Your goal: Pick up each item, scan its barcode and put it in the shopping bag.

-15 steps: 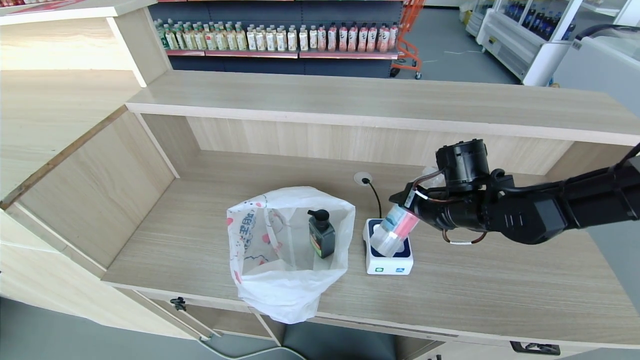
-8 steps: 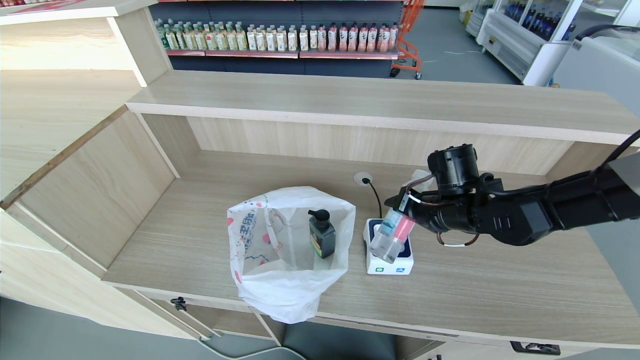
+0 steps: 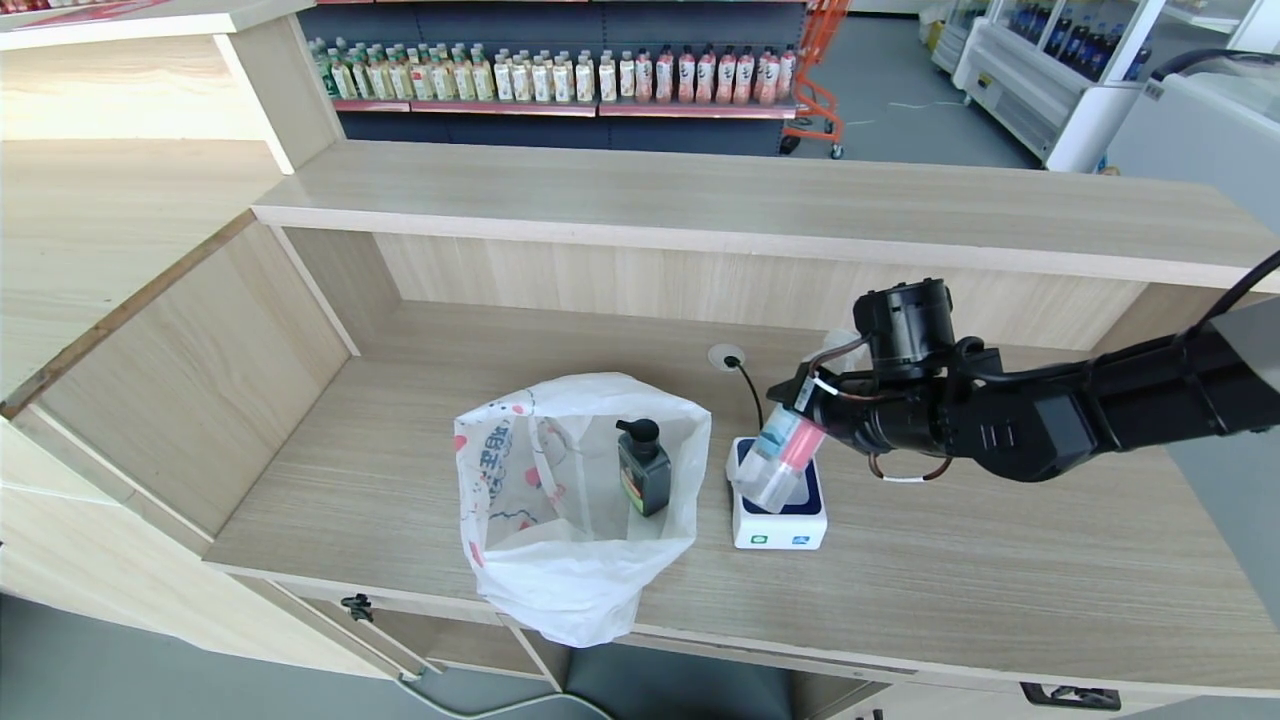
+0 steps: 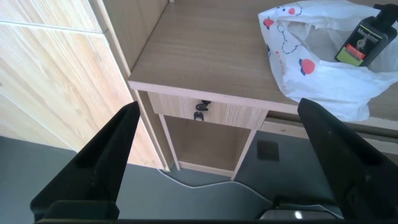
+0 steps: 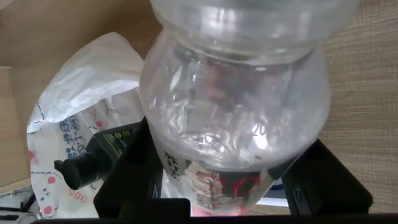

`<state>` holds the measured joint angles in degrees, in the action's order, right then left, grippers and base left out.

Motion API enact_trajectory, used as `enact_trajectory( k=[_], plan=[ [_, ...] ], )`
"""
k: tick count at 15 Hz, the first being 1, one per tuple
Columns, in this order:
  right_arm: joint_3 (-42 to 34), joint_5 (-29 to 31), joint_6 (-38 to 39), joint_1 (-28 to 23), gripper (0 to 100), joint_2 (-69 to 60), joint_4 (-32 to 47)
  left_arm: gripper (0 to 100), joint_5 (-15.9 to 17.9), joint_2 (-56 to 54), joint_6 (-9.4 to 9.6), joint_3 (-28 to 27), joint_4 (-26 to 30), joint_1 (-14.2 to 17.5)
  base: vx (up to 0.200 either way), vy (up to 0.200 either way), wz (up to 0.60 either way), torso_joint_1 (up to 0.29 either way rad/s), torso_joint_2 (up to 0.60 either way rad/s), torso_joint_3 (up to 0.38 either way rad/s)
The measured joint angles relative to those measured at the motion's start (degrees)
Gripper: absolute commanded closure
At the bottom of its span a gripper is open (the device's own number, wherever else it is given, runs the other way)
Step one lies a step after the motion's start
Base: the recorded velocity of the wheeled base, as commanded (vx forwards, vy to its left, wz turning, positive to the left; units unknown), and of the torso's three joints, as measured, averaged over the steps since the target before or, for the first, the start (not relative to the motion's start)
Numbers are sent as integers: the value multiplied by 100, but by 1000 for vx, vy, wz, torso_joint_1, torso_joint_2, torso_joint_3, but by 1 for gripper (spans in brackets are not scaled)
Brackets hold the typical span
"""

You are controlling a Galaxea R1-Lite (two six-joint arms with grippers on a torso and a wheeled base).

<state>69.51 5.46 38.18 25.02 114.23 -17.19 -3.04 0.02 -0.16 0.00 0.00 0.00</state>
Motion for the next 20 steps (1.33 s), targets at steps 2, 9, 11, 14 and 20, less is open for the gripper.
enact_trajectory(
  k=[2, 9, 11, 14, 20],
  plan=[
    [20, 1, -22, 1, 100, 11, 0, 0, 0, 0, 0, 0, 0, 0, 0, 0, 0, 0, 0, 0],
    [20, 0, -74, 0, 100, 18, 1, 0, 0, 0, 0, 0, 0, 0, 0, 0, 0, 0, 0, 0],
    [20, 0, -79, 0, 100, 16, 4, 0, 2, 0, 0, 0, 0, 0, 0, 0, 0, 0, 0, 0],
    [26, -2, -110, 0, 100, 7, 9, 0, 2, 0, 0, 0, 0, 0, 0, 0, 0, 0, 0, 0],
    [44, 0, -169, 15, 100, -91, 17, 0, 4, 0, 0, 0, 0, 0, 0, 0, 0, 0, 0, 0]
  ],
)
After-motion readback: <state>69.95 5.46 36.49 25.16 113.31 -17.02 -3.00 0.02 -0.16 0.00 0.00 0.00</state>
